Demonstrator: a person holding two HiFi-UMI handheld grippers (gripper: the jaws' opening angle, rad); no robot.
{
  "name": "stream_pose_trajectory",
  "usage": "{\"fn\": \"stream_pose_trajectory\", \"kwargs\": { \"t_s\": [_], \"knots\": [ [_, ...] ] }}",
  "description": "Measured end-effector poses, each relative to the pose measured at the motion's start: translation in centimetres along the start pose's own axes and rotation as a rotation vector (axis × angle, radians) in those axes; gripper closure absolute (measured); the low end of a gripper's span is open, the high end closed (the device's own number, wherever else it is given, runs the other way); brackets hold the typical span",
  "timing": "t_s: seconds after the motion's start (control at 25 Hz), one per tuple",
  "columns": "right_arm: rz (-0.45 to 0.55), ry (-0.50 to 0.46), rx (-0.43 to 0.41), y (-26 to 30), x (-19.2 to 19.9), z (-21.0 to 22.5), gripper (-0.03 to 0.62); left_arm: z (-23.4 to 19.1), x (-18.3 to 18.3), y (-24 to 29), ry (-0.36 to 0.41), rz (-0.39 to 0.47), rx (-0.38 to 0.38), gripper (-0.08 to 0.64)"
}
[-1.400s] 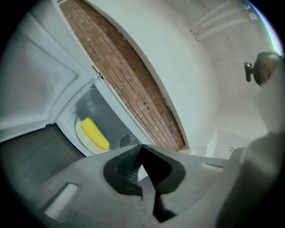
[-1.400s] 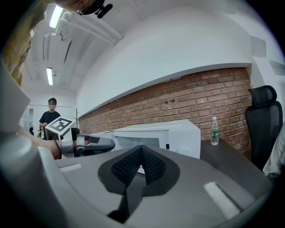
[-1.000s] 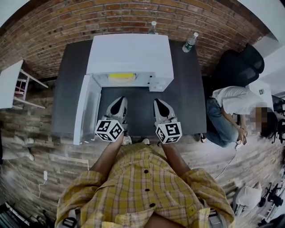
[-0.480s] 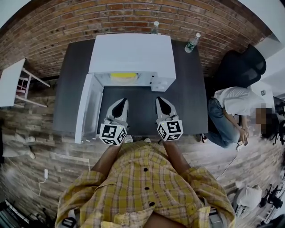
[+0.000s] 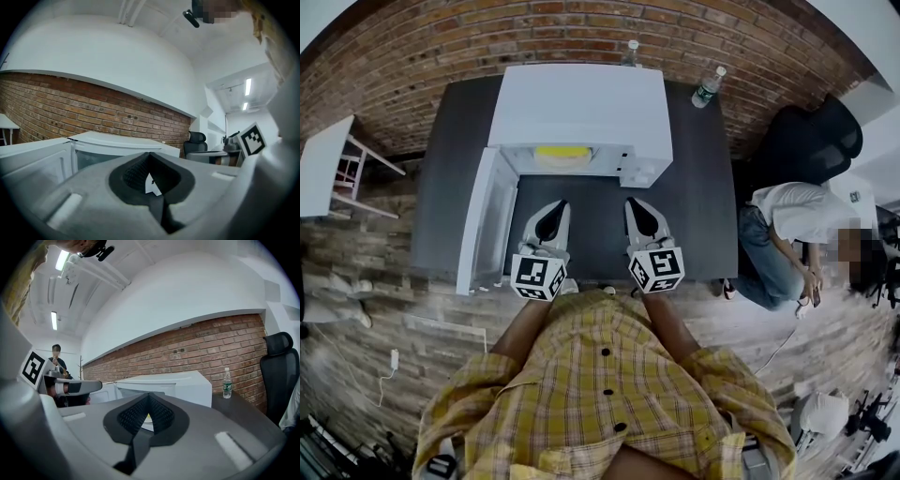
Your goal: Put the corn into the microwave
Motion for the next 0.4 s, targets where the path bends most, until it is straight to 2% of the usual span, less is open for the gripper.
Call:
{"fn": "stream_pose_trajectory", "kwargs": {
  "t_s": [0.4],
  "knots": [
    [-0.002, -0.030, -0.007, -0.44, -0.50, 0.03, 0.592, 0.48, 0.19, 0.03, -0.004, -0.019, -0.004, 0.561]
  ]
}}
Point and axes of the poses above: the fingertips, and each gripper's own axes: y forward along the fingers, z to its right, x out of its underside, the point moved 6 cm from there along -y, backward along the fingers, and after that the axes turned 6 degrees about x, right-handed, at the moved point
